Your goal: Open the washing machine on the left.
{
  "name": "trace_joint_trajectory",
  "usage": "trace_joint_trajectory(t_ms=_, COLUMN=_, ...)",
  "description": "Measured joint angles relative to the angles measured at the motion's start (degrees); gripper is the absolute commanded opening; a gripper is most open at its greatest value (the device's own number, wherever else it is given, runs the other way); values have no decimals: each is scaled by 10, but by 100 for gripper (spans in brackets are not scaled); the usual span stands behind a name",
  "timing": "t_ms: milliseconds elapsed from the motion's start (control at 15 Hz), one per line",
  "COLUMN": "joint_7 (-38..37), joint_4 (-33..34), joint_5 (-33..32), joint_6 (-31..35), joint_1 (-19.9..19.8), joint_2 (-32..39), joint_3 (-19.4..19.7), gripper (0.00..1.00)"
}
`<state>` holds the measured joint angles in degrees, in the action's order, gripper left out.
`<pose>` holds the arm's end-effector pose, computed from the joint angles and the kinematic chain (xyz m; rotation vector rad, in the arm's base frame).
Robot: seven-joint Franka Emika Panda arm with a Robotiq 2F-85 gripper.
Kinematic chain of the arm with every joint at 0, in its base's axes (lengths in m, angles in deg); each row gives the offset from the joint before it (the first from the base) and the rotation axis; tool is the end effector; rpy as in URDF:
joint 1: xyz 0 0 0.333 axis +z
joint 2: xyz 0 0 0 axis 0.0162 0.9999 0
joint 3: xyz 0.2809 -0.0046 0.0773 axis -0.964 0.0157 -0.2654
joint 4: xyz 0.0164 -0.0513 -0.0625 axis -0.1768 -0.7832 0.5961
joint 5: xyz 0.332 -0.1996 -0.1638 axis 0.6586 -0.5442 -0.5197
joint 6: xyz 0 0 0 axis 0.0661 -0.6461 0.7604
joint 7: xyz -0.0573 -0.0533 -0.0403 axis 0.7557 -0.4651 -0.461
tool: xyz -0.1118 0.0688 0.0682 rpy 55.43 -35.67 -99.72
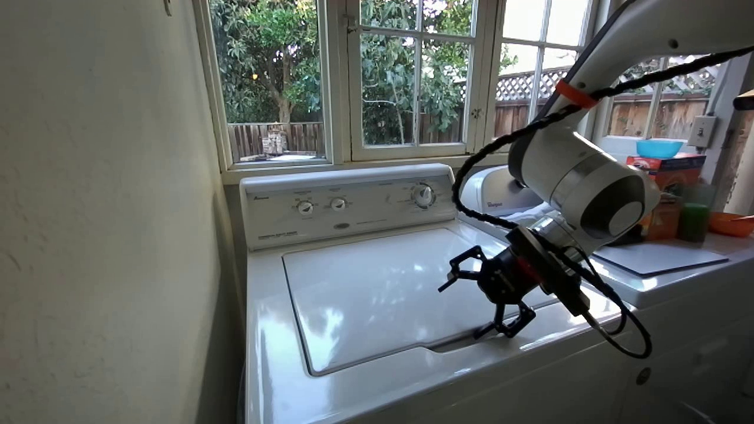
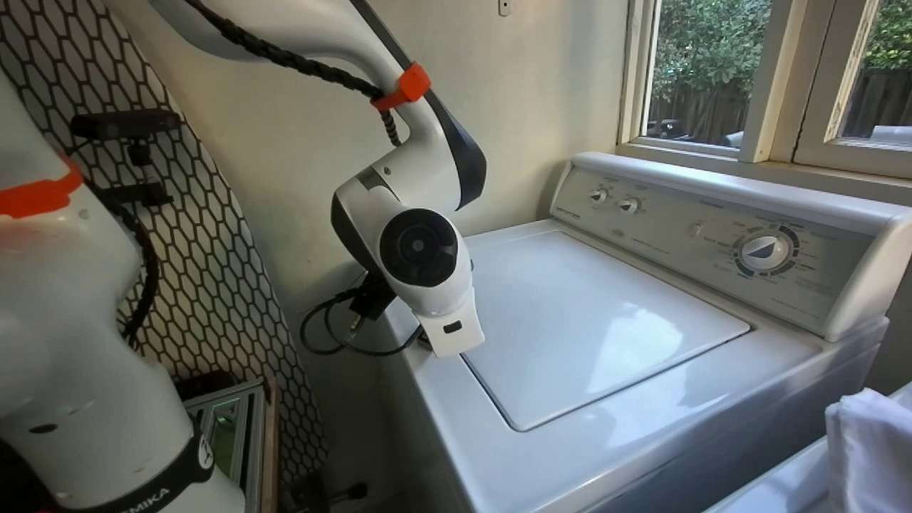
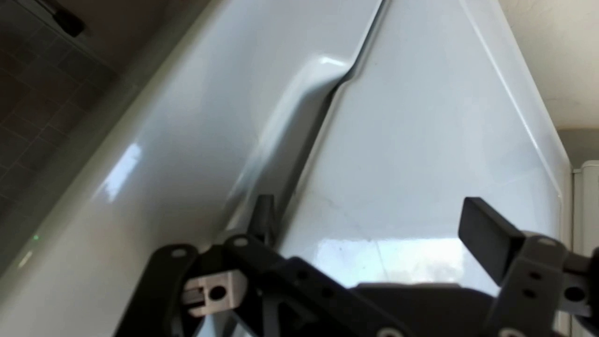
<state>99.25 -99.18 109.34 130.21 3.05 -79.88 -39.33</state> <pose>0.3862 0.0547 0.1472 -2.0821 0.9712 0.0231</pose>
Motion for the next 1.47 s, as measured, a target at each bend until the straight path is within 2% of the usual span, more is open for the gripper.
trace_joint_trajectory(t_ms=467, joint_7=-17, joint_4=1, joint_5=-11, joint_6=0, joint_1=-1, joint_2=-5, joint_3=0, gripper=100)
trace_joint_trajectory(t_ms=933, joint_7=-202, joint_4=29, joint_5=-155, joint_6=-6, joint_1=-1, joint_2=-15, joint_3=-2, gripper=100)
trace_joint_trajectory(t_ms=1467, joint_7=-252, joint_4=31, joint_5=-166, joint_6=-32, joint_1=-11, joint_2=-34, joint_3=6, gripper=100)
